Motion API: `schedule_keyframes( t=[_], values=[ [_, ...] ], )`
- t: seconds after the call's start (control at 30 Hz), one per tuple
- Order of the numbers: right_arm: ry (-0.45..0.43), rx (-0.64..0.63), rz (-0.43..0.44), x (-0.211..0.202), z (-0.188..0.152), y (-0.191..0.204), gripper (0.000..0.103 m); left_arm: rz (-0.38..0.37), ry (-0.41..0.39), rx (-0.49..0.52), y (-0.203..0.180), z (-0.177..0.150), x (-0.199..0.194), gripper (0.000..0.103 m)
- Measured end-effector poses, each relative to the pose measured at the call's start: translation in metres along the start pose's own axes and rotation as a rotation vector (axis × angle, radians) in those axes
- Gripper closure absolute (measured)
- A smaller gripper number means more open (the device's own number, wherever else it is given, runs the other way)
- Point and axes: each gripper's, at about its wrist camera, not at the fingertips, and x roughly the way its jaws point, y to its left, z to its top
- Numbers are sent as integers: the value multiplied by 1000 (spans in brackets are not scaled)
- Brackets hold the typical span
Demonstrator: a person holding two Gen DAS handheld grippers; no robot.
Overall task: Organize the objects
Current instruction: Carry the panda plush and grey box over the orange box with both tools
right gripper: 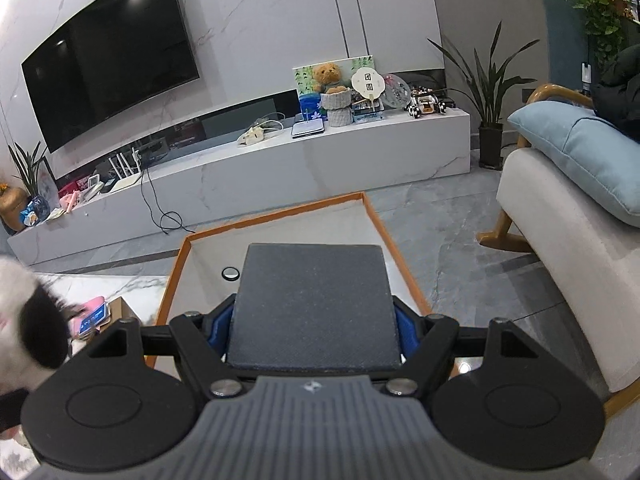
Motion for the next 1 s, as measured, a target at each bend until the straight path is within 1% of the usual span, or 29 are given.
schedule_keyframes(
  t=[0.2, 0.3, 0.37, 0.53, 0.67, 0.83, 0.9, 0.93, 1.0],
  values=[
    [-12, 18, -16, -8, 2, -12, 26, -44, 56, 9, -26, -2, 32, 34],
    [-9, 32, -21, -8, 4, -19, 26, -50, 87, -12, -36, -3, 45, 34],
    [2, 27, -25, -6, 3, -21, 26, -44, 114, -8, -42, -2, 55, 34],
    [66, -9, -37, 8, -2, -21, 26, -8, 205, 9, -52, -8, 76, 34],
    [132, -60, -50, 22, -8, -17, 27, -4, 251, 1, -57, -12, 84, 34],
    [194, -97, -65, 35, -11, -15, 27, 4, 310, 3, -61, -17, 93, 34],
    [230, -110, -59, 39, -13, -14, 27, 13, 317, 23, -64, -17, 93, 34],
    [245, -116, -66, 40, -15, -13, 27, 13, 323, 17, -64, -17, 93, 34],
    [260, -137, -76, 42, -18, -11, 27, 14, 336, 21, -65, -16, 94, 33]
  ],
)
